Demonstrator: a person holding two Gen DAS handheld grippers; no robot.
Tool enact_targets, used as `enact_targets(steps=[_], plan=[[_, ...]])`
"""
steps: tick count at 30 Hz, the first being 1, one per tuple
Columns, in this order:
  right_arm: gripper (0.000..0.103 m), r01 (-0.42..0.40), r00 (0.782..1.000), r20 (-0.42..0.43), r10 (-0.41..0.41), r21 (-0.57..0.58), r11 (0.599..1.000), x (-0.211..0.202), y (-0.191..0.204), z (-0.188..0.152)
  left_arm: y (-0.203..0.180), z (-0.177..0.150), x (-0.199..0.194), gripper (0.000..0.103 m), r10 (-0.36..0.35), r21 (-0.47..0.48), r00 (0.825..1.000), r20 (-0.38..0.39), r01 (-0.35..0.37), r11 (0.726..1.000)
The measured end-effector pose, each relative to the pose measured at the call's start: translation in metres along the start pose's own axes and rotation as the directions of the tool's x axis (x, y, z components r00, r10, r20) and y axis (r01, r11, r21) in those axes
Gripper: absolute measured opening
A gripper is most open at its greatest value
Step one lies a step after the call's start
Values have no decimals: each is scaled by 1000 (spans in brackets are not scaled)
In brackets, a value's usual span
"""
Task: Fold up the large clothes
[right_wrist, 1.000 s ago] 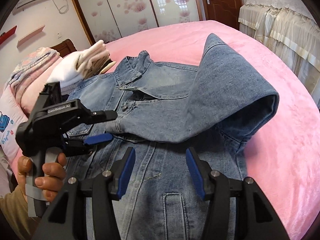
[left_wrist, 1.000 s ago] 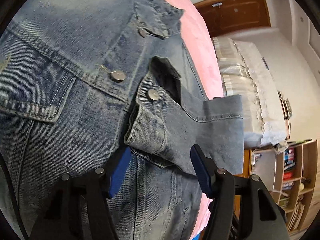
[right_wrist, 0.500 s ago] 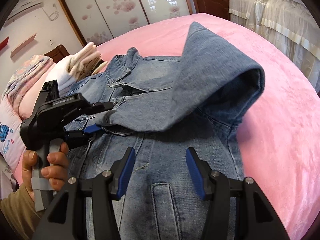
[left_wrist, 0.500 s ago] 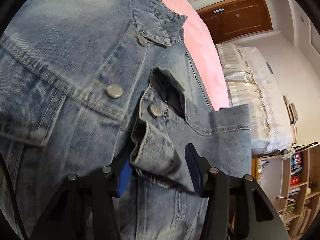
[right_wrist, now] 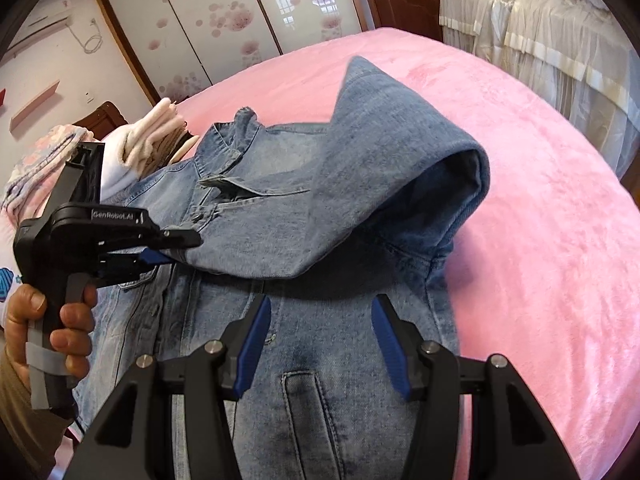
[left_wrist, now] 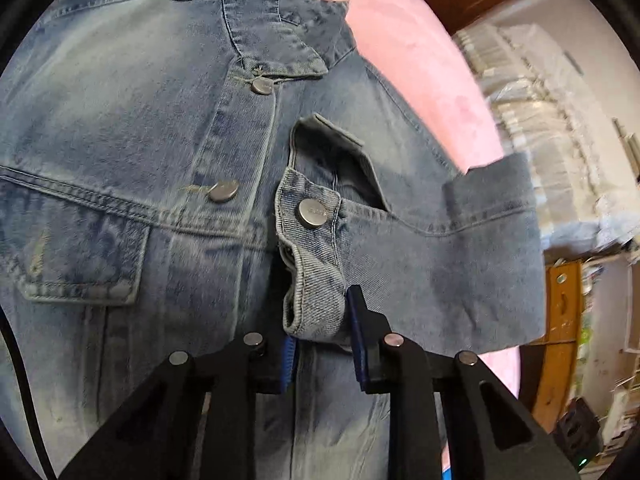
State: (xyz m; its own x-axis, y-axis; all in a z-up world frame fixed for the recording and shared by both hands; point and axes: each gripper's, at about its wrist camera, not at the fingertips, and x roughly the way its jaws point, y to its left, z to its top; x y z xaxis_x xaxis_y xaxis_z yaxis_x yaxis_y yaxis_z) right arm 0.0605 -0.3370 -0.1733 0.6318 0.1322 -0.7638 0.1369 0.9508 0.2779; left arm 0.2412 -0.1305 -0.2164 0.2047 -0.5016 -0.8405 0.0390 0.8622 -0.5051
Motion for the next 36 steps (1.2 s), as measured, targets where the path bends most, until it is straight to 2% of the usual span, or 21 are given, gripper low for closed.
enact_targets(steps=[2, 4, 9, 12, 14, 16, 17, 18, 20, 22, 23, 25, 26, 27, 29, 30, 32, 33, 34, 35, 36], plan=[[53, -7, 1000, -7, 7, 3, 1000, 1, -1, -1, -9, -3, -6, 21, 38, 32, 999, 10, -39, 999], [53, -12, 1000, -7, 12, 1, 1000, 0, -2, -2, -14, -3, -9, 22, 45, 44, 999, 16, -46, 998], [53, -18, 1000, -2, 18, -7, 1000, -2, -1, -3, -6, 5, -7, 24, 34, -11, 999, 2, -34, 999], [53, 8, 1000, 0, -8, -18, 1000, -1, -1, -2, -8, 9, -22, 18, 38, 10, 997, 73, -39, 999], [53, 35, 999, -2, -35, -26, 999, 1, -2, -1, -18, 15, -39, 18, 50, 55, 988, 149, -59, 997], [53, 77, 997, 1, -77, -26, 997, 4, -6, 1, -28, 21, -64, 17, 42, 94, 967, 251, -67, 993], [53, 95, 995, 7, -95, -24, 995, 5, -9, 2, -32, 24, -78, 17, 41, 106, 951, 306, -77, 991], [53, 112, 994, 13, -112, -21, 993, 7, -12, 3, -33, 29, -96, 17, 43, 112, 926, 375, -91, 990], [53, 132, 991, 18, -131, -14, 991, 12, -17, 8, -27, 36, -119, 17, 43, 98, 887, 459, -99, 990], [53, 161, 987, 25, -160, -17, 987, 22, -21, 15, -11, 41, -135, 17, 49, 71, 857, 513, -99, 992], [53, 172, 985, 24, -171, -23, 985, 27, -20, 19, -5, 42, -138, 17, 45, 62, 849, 526, -91, 994], [53, 201, 980, 13, -200, -47, 979, 41, -18, 25, 28, 40, -140, 17, 26, 27, 820, 572, -51, 998], [53, 194, 981, 8, -194, -50, 980, 44, -16, 27, 43, 39, -136, 18, 38, 3, 822, 568, -48, 999], [53, 199, 980, 1, -199, -55, 978, 46, -14, 28, 55, 37, -127, 18, 55, -18, 834, 550, -54, 998], [53, 235, 972, -5, -236, -87, 968, 49, -8, 26, 86, 35, -104, 19, 84, -72, 875, 477, -56, 996], [53, 255, 966, -7, -258, -108, 961, 51, -6, 23, 106, 29, -86, 20, 95, -109, 907, 410, -54, 993], [53, 282, 958, -11, -286, -138, 949, 52, -3, 19, 130, 19, -62, 22, 121, -163, 948, 293, -75, 984], [53, 290, 955, -23, -297, -152, 945, 53, -4, 16, 137, 12, -58, 24, 93, -165, 957, 274, -49, 985], [53, 288, 954, -36, -297, -157, 945, 53, -5, 14, 139, 5, -60, 25, 67, -152, 957, 282, -25, 988], [53, 283, 954, -50, -294, -159, 946, 51, -7, 12, 136, 1, -62, 32, 58, -138, 958, 279, -19, 990], [53, 278, 955, -63, -291, -158, 947, 49, -9, 10, 133, 0, -67, 45, 46, -117, 964, 262, -16, 993]])
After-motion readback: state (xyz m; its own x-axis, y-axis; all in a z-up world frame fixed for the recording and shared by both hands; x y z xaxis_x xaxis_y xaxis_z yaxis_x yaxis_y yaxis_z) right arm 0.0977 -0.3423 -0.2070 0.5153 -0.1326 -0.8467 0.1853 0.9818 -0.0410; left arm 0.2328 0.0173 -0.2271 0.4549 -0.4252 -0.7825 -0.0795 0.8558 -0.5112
